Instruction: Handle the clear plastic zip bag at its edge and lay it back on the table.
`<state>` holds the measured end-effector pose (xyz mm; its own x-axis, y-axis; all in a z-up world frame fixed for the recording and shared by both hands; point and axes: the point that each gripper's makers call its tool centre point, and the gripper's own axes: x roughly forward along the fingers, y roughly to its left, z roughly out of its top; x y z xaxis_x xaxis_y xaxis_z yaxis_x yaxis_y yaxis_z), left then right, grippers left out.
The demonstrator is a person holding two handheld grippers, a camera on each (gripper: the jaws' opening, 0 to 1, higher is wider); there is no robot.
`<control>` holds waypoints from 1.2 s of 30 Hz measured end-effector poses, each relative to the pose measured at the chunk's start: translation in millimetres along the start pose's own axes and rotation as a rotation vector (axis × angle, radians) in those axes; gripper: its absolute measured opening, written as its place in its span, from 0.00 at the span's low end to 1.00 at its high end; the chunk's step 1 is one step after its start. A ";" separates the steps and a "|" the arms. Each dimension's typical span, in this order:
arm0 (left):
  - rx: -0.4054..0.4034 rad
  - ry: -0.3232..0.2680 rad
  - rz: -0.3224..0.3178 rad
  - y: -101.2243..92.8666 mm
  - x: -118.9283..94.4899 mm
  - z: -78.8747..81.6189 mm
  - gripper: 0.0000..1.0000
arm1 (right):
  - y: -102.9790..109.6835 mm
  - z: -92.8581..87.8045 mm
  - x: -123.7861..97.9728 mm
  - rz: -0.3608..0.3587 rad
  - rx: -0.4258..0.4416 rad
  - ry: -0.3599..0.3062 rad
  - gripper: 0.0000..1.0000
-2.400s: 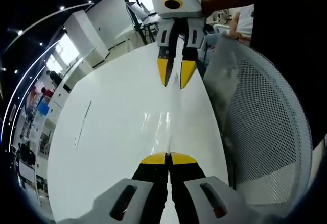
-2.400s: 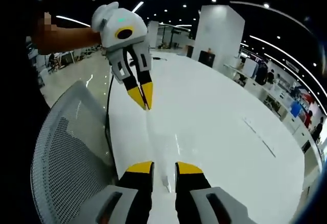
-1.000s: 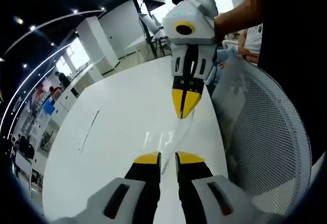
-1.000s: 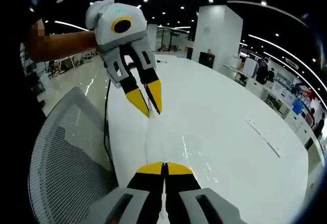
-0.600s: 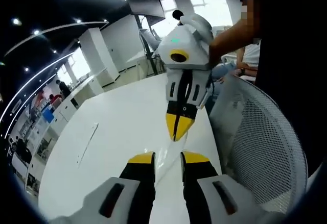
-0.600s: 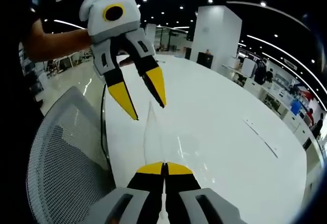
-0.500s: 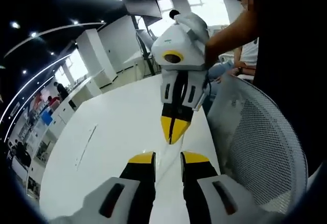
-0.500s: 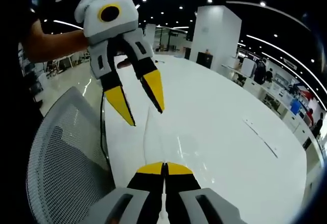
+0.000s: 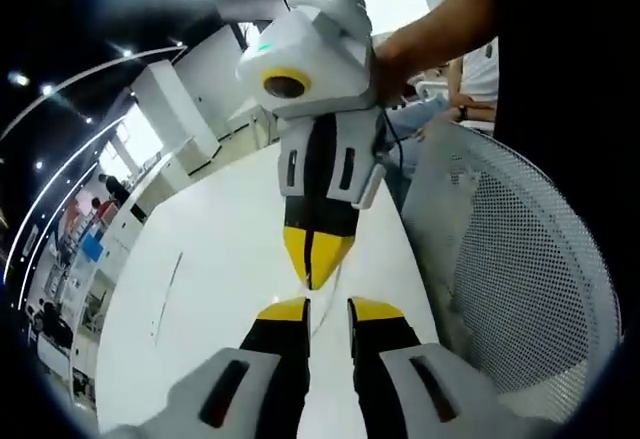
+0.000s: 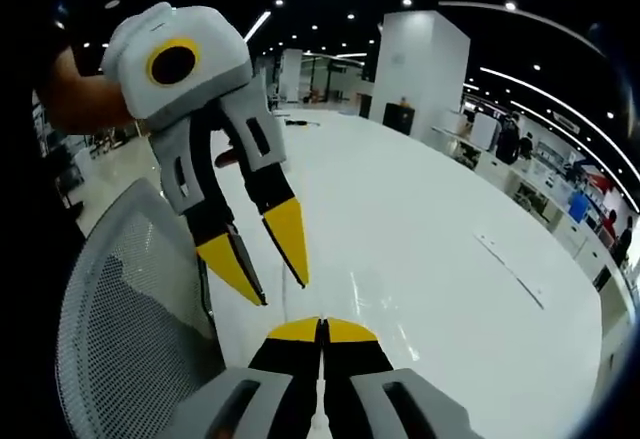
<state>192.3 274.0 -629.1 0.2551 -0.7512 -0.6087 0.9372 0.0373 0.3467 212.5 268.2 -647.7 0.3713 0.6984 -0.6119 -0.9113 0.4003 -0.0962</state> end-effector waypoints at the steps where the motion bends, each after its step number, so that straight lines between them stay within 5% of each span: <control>1: 0.001 0.006 0.002 0.3 0.6 -1.2 0.12 | -1.0 1.4 -0.2 -0.001 0.004 -0.003 0.00; 20: 0.075 0.098 0.053 6.2 7.5 -21.4 0.00 | -10.3 16.0 -6.4 -0.031 0.017 -0.037 0.00; 36: 0.077 0.128 0.051 0.2 7.5 -34.8 0.00 | -43.6 32.4 -22.1 -0.163 0.030 -0.105 0.00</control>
<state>202.7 291.2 -658.4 0.3343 -0.6592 -0.6736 0.9028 0.0189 0.4296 249.8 254.6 -604.6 0.5314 0.6803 -0.5047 -0.8325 0.5297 -0.1625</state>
